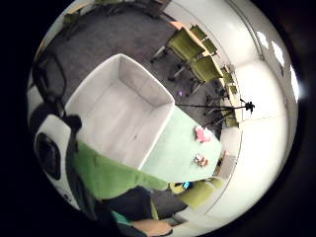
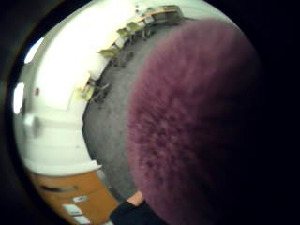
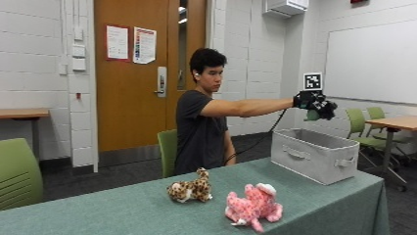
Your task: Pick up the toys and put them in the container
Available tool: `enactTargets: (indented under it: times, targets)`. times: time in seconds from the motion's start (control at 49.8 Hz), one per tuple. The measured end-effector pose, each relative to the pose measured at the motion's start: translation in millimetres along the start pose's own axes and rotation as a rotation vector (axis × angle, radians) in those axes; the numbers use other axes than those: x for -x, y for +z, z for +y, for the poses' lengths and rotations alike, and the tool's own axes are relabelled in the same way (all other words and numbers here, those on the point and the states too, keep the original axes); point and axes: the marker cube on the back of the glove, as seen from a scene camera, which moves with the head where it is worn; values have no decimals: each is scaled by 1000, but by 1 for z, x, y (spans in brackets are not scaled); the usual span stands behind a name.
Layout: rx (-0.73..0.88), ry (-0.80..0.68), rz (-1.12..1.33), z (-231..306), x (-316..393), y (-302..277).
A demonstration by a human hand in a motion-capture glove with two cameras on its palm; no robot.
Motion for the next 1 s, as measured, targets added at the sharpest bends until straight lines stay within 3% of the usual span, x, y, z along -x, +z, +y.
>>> enactTargets:
  times: [0.06,0.181,0.301,0.362,0.422,0.522,0.603,0.683,0.804,0.904,1.004]
  targets:
    - [82,-35,9,4,-3,7]
    - [76,66,-9,2,-7,7]
    - [39,-130,89,17,-1,2]
    - [30,-56,109,26,32,-3]
    - [19,-7,133,33,15,-7]
    - [16,-118,-88,54,15,-22]
    - [-1,-17,-13,65,-18,-25]
    - [-23,-69,-38,88,-66,-34]
    - [-21,13,44,117,-134,-40]
    - [-20,196,107,136,-185,-40]
    - [-15,248,88,161,-225,-42]
